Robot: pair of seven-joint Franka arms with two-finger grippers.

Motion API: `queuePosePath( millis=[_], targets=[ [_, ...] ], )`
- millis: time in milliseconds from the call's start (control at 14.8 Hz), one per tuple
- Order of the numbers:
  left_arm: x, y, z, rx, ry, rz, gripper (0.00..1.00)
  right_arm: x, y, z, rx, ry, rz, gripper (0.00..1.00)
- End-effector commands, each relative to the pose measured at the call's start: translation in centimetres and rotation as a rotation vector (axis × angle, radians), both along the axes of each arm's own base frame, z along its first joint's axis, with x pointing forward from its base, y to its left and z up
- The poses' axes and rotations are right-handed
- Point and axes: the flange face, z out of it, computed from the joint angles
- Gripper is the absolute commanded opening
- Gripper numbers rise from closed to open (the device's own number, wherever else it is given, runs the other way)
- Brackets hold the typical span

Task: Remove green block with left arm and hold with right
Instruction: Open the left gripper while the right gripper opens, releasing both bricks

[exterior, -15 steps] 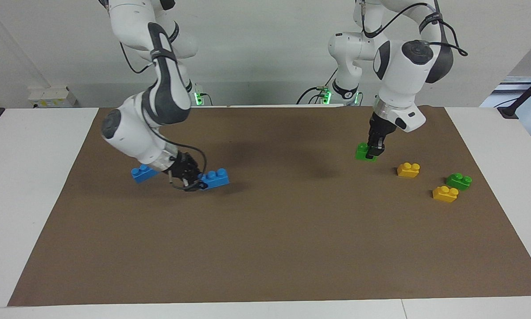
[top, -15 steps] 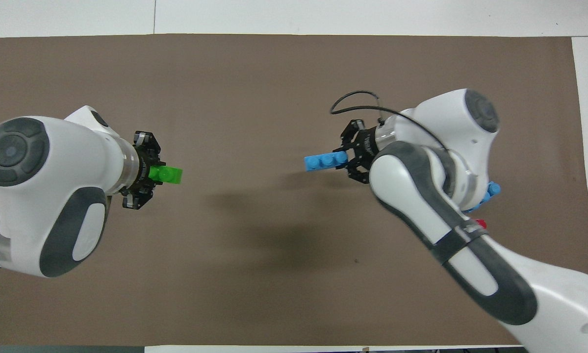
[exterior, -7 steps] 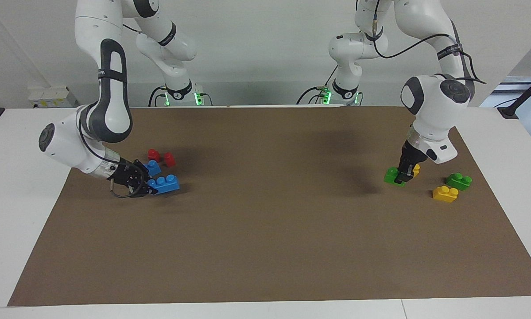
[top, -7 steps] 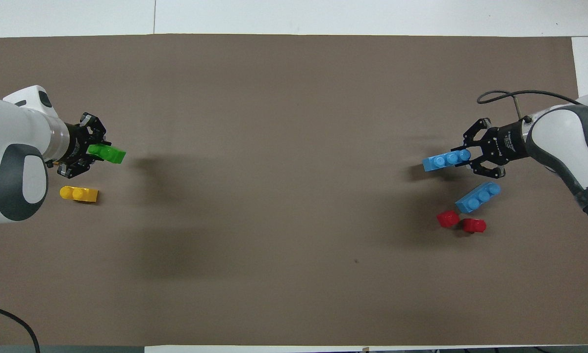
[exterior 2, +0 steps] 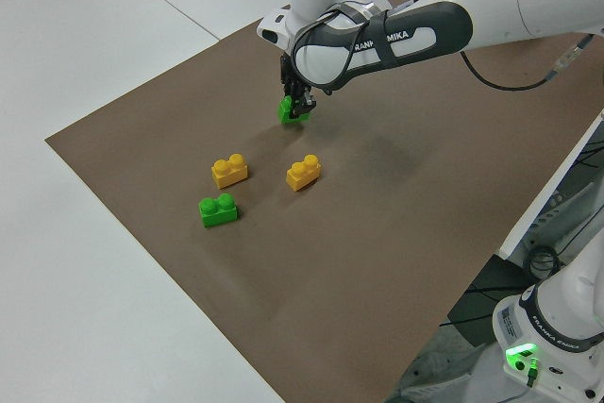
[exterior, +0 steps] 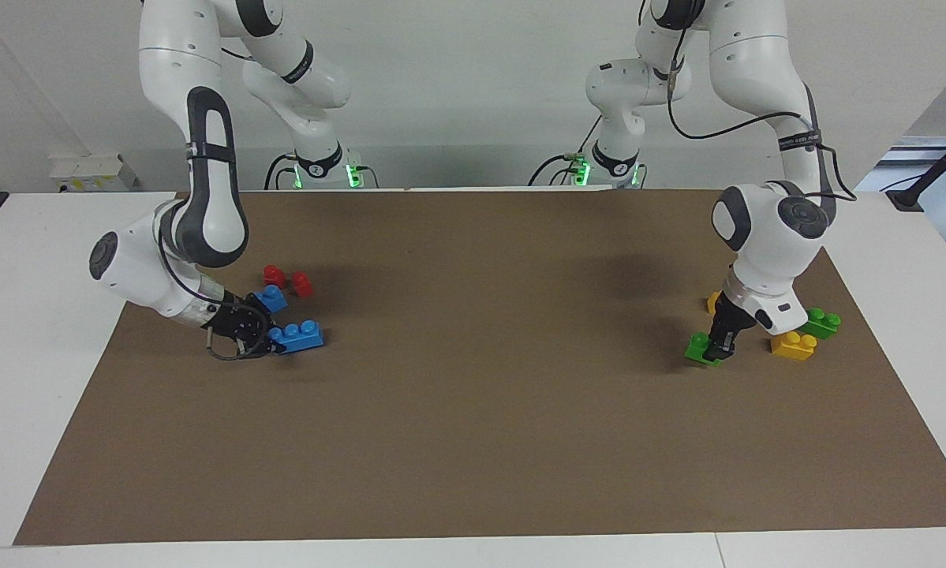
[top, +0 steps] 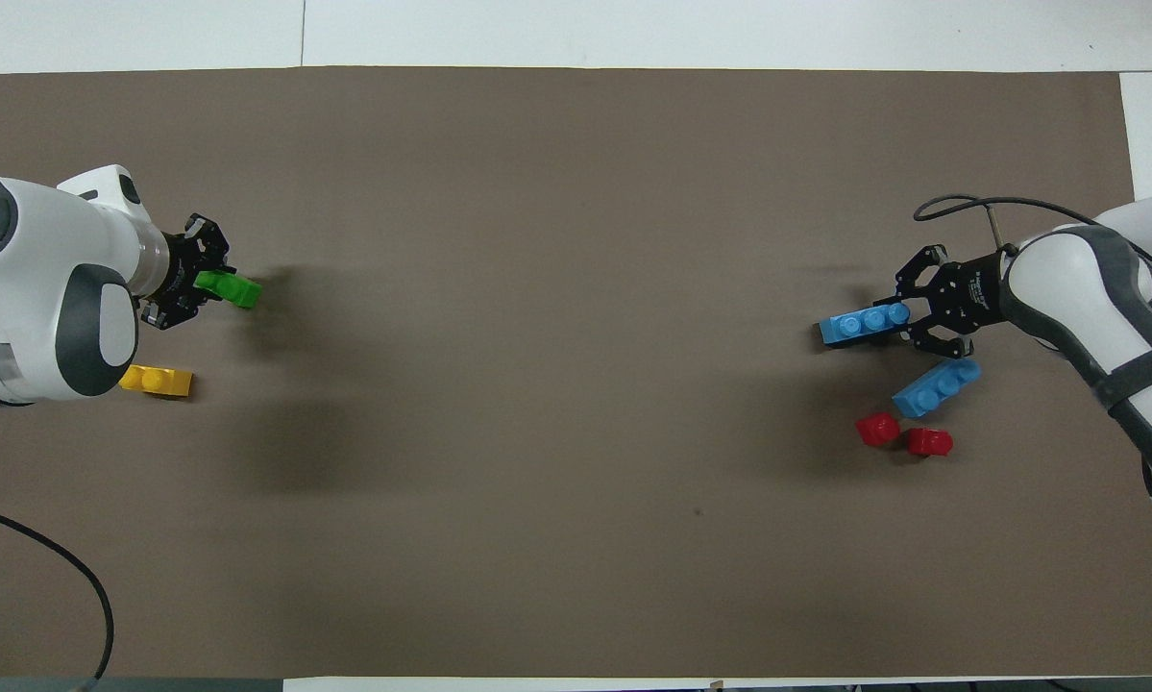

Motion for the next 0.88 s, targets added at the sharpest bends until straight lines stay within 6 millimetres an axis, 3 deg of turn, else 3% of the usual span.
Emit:
queuePosePath(
  millis=[0, 68, 136, 339, 475, 678, 814],
  targets=[
    [0.9, 0.2, -0.3, 0.009, -0.021, -0.024, 0.0, -0.4, -0.4, 0.1, -0.005, -0.026, 0.018, 0.33],
    [0.9, 0.1, -0.4, 0.009, -0.029, -0.026, 0.0, -0.3, -0.3, 0.2, -0.007, -0.032, 0.018, 0.58],
    [1.0, 0.2, -0.8, 0.012, -0.027, -0.027, 0.17, -0.3, -0.2, 0.2, -0.01, -0.037, 0.02, 0.77],
    [1.1, 0.2, -1.9, 0.012, -0.029, -0.031, 0.45, -0.5, 0.4, 0.5, -0.002, -0.022, 0.03, 0.97],
    [1.2, 0.2, -2.0, 0.012, -0.03, -0.031, 1.0, -0.5, 0.8, 2.1, 0.006, -0.022, 0.042, 1.0],
    [1.5, 0.2, -1.4, 0.012, -0.035, -0.032, 1.0, -0.1, 2.5, 6.2, 0.003, -0.052, 0.087, 1.0],
    [2.0, 1.0, 0.8, 0.018, -0.032, -0.04, 1.0, -0.4, 2.7, 10.0, -0.013, -0.086, 0.136, 1.0]
  ],
)
